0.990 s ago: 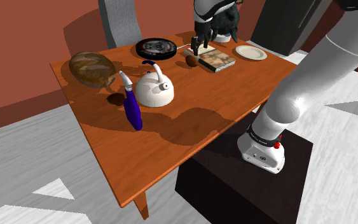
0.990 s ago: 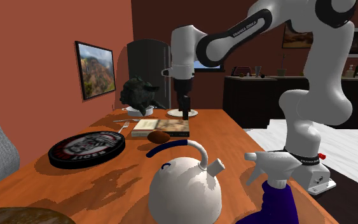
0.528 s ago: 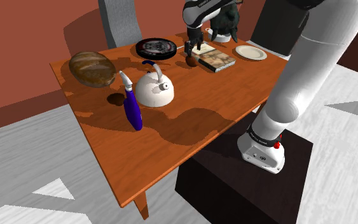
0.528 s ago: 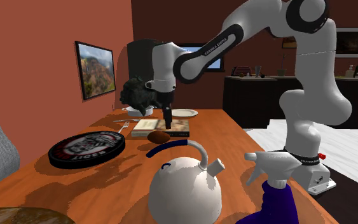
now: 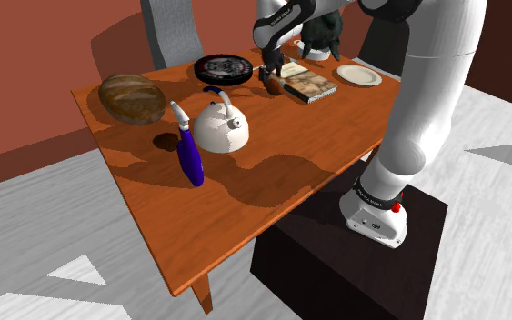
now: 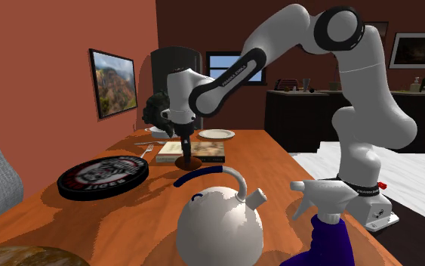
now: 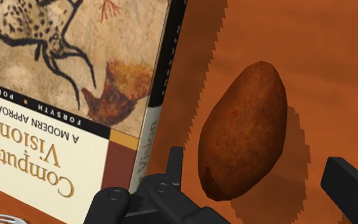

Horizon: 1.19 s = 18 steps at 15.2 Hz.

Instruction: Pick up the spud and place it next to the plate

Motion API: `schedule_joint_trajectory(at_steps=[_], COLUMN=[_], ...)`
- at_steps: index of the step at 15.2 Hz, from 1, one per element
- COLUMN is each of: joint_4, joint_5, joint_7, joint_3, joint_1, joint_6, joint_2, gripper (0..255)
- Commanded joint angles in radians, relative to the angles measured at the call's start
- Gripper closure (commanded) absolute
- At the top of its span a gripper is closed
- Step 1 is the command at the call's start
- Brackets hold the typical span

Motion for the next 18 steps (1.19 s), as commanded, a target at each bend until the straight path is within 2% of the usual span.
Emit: schedule_joint_trajectory(at_steps=[1, 4, 12, 13, 18], joint_4=[-0.003, -0.015, -0.015, -0.015, -0.015], joint_5=[0.001, 0.002, 0.002, 0.002, 0.002], joint_7=[-0.002, -0.003, -0.003, -0.003, -0.003], joint_3=[-0.001, -0.002, -0.002, -0.002, -0.002], joint_1=[-0.005, -0.012, -0.012, -0.012, -0.012], joint_6=[0.022, 0.062, 0.062, 0.062, 0.062], joint_2=[0.018, 0.046, 0.046, 0.046, 0.045], gripper=[0, 0, 0, 255, 255])
